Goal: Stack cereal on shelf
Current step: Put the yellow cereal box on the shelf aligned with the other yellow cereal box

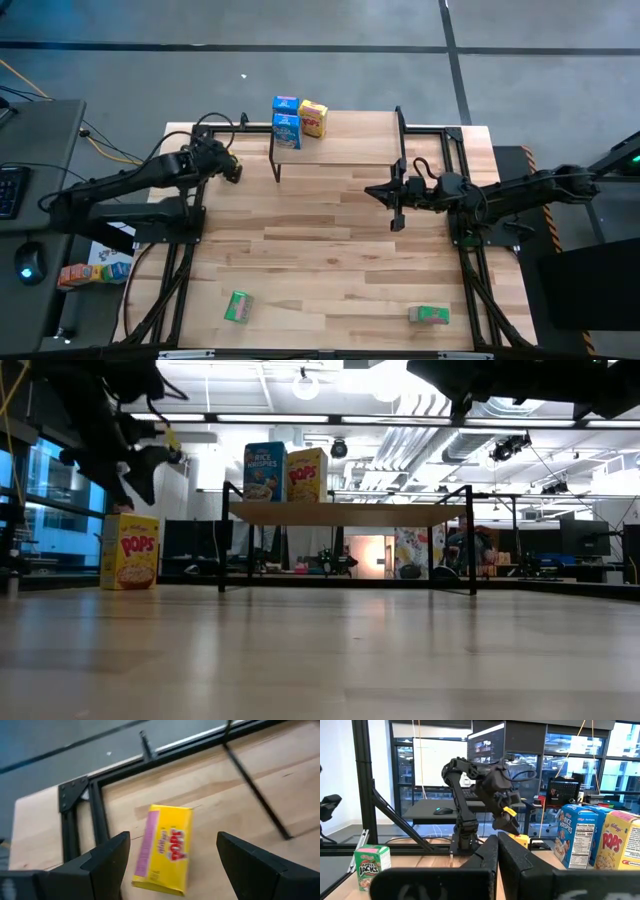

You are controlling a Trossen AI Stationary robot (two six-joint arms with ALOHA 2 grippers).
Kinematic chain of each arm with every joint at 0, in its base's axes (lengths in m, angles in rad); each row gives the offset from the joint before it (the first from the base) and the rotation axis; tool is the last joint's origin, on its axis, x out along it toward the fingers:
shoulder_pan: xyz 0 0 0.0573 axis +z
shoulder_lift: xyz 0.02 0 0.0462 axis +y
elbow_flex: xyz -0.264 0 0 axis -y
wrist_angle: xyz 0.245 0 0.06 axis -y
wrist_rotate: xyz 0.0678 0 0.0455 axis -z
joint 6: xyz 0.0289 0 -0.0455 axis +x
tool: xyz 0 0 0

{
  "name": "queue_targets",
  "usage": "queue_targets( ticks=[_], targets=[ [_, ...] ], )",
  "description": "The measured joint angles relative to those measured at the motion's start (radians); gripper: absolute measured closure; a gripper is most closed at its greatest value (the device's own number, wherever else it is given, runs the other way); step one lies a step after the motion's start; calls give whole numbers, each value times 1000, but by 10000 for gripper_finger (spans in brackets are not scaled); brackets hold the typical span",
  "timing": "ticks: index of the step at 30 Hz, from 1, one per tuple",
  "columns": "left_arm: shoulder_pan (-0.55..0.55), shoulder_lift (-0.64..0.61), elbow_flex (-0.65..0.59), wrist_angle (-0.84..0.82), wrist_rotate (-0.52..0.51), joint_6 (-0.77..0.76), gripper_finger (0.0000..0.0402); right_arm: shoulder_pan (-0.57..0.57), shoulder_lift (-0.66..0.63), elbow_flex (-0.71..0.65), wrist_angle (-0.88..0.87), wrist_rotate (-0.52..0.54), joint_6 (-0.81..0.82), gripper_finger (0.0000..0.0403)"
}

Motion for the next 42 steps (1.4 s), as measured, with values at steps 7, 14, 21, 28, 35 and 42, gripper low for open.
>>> queue_targets(
  ticks=[7, 14, 21, 28, 35, 42],
  targets=[
    [127, 51, 0, 4, 90, 58, 112, 0, 0, 0, -9, 0, 0, 402],
    [202, 86, 0, 28, 171, 106, 112, 0, 0, 0, -9, 0, 0, 402],
    [242, 128, 0, 60, 263, 132, 112, 0, 0, 0, -9, 0, 0, 402],
    [255, 208, 0, 54, 265, 131, 112, 0, 0, 0, -21, 0, 0, 402],
    [255, 288, 0, 54, 266, 148, 118, 0, 0, 0, -25, 0, 0, 402],
    [255, 322, 0, 54, 266, 148, 149, 0, 0, 0, -25, 0, 0, 402]
  ],
)
